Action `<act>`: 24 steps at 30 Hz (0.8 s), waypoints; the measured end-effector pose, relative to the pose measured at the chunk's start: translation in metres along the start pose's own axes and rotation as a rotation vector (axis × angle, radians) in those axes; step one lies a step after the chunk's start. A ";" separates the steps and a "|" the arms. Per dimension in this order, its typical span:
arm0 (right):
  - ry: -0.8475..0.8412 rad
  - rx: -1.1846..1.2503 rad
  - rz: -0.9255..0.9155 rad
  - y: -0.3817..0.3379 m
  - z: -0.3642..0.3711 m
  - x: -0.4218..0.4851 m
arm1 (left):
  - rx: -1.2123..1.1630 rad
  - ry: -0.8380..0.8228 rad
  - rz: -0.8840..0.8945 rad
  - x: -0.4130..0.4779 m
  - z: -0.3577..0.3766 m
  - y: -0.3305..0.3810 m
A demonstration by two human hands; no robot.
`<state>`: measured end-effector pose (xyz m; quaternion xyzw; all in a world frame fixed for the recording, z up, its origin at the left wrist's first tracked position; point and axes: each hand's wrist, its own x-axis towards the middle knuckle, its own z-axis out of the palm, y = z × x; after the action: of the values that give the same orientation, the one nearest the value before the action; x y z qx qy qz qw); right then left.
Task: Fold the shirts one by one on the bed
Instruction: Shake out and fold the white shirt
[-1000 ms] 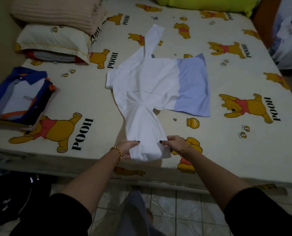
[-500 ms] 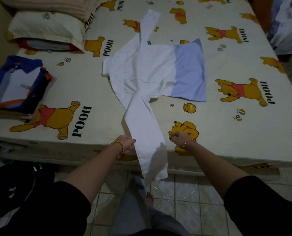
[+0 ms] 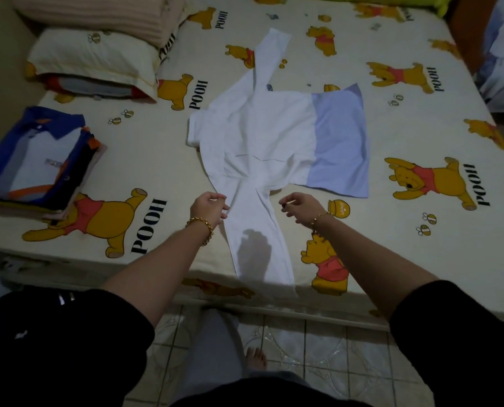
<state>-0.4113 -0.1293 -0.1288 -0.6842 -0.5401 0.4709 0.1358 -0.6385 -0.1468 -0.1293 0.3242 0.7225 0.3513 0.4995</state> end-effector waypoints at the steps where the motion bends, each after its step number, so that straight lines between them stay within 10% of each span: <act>1: 0.006 0.002 -0.010 -0.010 0.000 0.013 | 0.006 0.005 0.008 0.013 -0.004 0.006; 24: -0.003 -0.211 -0.290 -0.176 0.046 0.361 | 0.261 0.108 -0.255 0.316 -0.018 0.024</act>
<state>-0.5646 0.2358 -0.2103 -0.6088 -0.6797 0.3883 0.1288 -0.7448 0.1222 -0.2611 0.2730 0.8228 0.2053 0.4542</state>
